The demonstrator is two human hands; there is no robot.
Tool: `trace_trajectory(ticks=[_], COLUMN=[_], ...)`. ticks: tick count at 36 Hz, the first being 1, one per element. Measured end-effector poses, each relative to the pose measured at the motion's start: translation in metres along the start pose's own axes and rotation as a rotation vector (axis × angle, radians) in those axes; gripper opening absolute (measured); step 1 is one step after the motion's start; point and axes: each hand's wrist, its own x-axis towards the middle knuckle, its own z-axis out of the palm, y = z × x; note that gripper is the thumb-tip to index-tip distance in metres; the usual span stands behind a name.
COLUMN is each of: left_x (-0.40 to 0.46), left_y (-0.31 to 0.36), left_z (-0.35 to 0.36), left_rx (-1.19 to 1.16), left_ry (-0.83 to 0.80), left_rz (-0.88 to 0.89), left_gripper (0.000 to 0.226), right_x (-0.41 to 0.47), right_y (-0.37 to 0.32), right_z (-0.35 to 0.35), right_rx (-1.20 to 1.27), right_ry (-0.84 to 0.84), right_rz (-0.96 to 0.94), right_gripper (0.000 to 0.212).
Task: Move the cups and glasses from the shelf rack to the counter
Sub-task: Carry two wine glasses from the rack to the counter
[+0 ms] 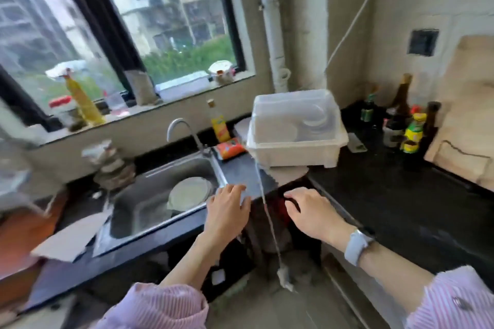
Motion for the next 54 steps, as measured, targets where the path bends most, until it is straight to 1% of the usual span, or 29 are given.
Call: trace_trajectory(ticks=[4,7,11,14,18,21,26,33,39,43,47,49,54], left_x=[-0.066,-0.113,-0.168,-0.201,-0.229,-0.236,-0.224,-0.170,-0.144,-0.131,-0.114,-0.102,-0.063], left_y=[-0.111,-0.175,-0.235,-0.274,-0.320,-0.356,-0.430,-0.543,-0.617,-0.670,-0.736,-0.772,-0.856], left_z=[-0.071,-0.117,-0.159,-0.177,-0.196,-0.207,-0.227,-0.271,-0.290,-0.297,-0.300,-0.300,-0.297], left_rx=[0.037,0.048,0.076,0.051,-0.033,-0.032,0.003,-0.005,0.021,0.093,0.137,0.097,-0.112], left_ry=[0.072,0.167,0.276,0.301,0.348,0.389,0.430,0.410,0.397,0.388,0.359,0.365,0.426], left_rz=[-0.193,-0.322,-0.525,-0.633,-0.738,-0.790,-0.826,-0.855,-0.877,-0.857,-0.815,-0.790,-0.765], left_gripper=[0.033,0.030,0.029,0.030,0.028,0.028,0.028,0.030,0.035,0.037,0.036,0.034,0.033], right_x=[0.015,0.018,0.016,0.016,0.023,0.038,0.082,0.167,0.218,0.245,0.274,0.290,0.331], right_y=[-0.112,-0.188,-0.273,-0.323,-0.380,-0.419,-0.476,-0.569,-0.631,-0.665,-0.694,-0.708,-0.749], right_z=[0.065,0.106,0.153,0.184,0.223,0.253,0.305,0.363,0.405,0.433,0.470,0.489,0.537], right_rx=[0.015,0.045,0.035,0.010,0.045,0.088,0.135,0.141,0.119,0.112,0.100,0.100,0.150], right_ry=[-0.155,-0.242,-0.307,-0.364,-0.416,-0.449,-0.470,-0.475,-0.472,-0.451,-0.425,-0.415,-0.378], right_rz=[-0.153,-0.285,-0.451,-0.564,-0.658,-0.719,-0.747,-0.749,-0.783,-0.801,-0.781,-0.765,-0.663], right_gripper=[0.036,0.037,0.036,0.035,0.034,0.032,0.030,0.030,0.037,0.039,0.039,0.038,0.036])
